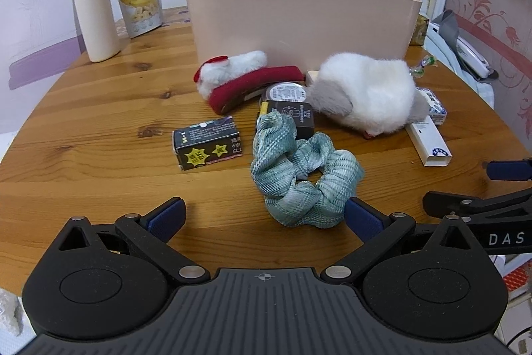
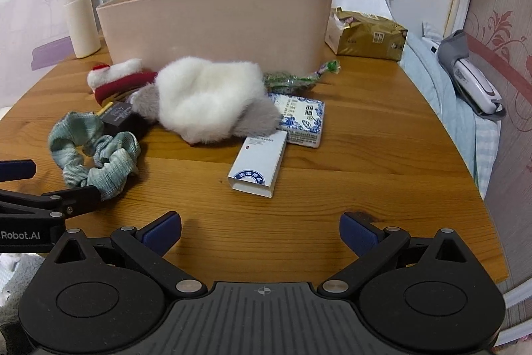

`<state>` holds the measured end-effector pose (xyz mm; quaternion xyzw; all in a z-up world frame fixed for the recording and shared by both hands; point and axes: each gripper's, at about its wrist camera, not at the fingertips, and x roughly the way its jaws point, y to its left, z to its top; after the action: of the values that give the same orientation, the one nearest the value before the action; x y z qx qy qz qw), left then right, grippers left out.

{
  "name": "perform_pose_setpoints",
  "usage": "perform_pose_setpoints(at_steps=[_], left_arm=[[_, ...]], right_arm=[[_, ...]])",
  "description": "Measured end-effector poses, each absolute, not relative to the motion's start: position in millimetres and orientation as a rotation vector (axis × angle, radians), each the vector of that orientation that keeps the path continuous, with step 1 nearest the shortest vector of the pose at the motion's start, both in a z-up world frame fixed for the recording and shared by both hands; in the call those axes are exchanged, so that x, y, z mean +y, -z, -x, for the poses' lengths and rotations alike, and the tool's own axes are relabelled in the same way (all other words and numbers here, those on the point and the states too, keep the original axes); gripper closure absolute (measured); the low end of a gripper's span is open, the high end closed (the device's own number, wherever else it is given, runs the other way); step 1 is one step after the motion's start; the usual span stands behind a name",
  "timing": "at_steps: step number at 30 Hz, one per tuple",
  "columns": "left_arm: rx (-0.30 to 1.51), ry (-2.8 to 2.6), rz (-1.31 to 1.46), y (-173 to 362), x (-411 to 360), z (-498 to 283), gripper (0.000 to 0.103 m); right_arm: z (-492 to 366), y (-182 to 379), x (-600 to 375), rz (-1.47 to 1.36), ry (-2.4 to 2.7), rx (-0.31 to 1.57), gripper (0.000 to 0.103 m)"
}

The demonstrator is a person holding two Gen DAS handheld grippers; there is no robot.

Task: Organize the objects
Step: 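Grasp the green plaid scrunchie with the left tool while the right tool grasps the white medicine box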

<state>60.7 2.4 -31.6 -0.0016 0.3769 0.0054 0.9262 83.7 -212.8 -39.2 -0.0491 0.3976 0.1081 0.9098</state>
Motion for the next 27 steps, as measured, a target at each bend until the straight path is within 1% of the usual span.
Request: perform_pose_setpoints(at_steps=[12,27], left_arm=[[0.785,0.035,0.025,36.7,2.6,-76.3,0.0],[0.782,0.035,-0.026,39.8,-4.5,-87.9,0.0]], right_arm=[[-99.4,44.6,-212.5,0.104,-0.219,0.846,0.0],[-113.7,46.7,-217.5,0.121,-0.296,0.851,0.0]])
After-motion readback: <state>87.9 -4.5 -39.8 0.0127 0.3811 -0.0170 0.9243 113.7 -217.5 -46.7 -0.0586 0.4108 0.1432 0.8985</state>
